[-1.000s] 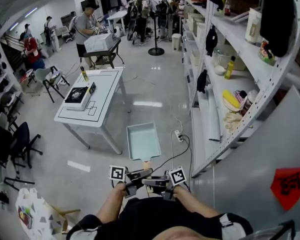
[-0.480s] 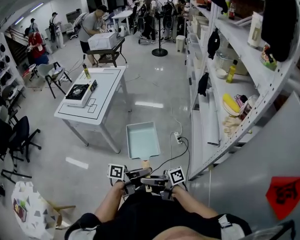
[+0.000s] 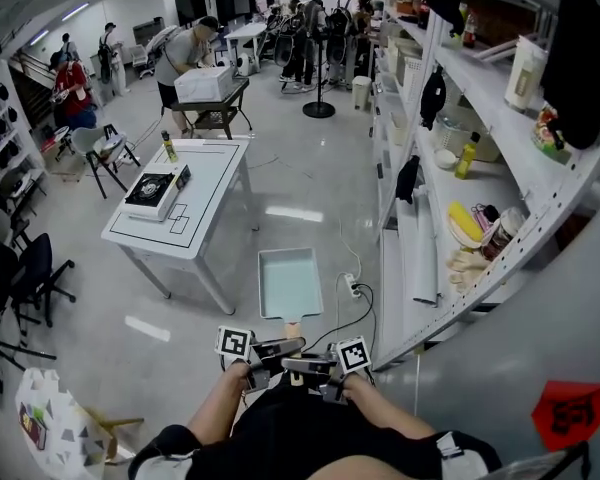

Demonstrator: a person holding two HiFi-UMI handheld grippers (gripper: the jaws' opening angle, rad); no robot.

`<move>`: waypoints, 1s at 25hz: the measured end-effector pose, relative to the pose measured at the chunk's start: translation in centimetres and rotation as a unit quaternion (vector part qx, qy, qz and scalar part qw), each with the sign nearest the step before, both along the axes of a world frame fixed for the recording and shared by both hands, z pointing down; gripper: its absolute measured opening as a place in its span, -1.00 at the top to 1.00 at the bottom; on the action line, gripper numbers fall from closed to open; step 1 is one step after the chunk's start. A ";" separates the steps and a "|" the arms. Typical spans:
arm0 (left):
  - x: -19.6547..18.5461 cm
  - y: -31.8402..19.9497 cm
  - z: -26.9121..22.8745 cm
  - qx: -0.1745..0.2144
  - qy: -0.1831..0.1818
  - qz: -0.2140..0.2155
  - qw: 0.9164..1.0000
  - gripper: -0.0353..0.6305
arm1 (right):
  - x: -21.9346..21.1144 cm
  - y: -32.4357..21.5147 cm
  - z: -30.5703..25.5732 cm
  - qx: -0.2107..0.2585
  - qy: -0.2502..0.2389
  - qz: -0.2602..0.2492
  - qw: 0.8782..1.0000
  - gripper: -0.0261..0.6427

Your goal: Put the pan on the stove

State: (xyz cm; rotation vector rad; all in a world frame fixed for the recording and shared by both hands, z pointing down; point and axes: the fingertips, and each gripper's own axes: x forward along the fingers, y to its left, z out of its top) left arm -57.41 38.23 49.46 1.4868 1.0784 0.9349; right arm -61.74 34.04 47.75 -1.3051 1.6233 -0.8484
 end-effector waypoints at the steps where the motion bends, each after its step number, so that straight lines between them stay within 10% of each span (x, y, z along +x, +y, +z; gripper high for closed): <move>1: 0.7 0.1 0.0 -0.002 0.000 0.002 1.000 0.32 | 0.7 0.1 0.1 -0.001 -0.001 0.002 1.000 0.40; 25: 27.5 -4.7 -0.7 -0.030 0.015 0.043 0.999 0.32 | 27.9 -5.2 -0.2 -0.015 0.007 0.034 0.999 0.40</move>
